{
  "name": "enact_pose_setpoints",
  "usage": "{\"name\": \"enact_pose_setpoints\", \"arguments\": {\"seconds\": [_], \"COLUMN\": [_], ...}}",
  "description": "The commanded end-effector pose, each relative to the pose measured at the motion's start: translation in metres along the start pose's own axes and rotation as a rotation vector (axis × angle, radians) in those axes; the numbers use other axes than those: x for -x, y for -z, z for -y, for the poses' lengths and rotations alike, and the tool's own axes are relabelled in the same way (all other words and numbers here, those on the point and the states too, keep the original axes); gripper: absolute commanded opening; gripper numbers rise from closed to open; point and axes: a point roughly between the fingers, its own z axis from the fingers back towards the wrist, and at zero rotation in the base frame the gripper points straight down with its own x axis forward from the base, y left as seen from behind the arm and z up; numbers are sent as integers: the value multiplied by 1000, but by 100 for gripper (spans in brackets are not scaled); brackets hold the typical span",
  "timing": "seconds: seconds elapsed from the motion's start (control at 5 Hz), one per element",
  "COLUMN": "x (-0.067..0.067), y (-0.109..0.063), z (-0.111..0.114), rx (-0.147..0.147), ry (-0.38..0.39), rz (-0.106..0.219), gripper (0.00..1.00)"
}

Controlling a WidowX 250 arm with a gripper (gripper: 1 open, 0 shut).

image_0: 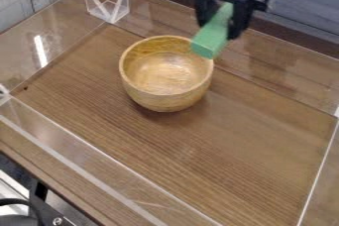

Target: Put the green block in the brown bowl

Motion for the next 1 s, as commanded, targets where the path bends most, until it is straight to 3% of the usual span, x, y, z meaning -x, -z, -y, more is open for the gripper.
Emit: {"name": "enact_pose_setpoints", "arguments": {"seconds": [0.0,0.4,0.6,0.8], "x": [-6,4,8,6], "y": [4,9,11,13], "z": [35,14,-7,-7], "rx": [4,-5,-16,-15], "ry": [55,-31,-117,-180], "rz": [24,35,44,52], "gripper": [0,0,0,0]}}
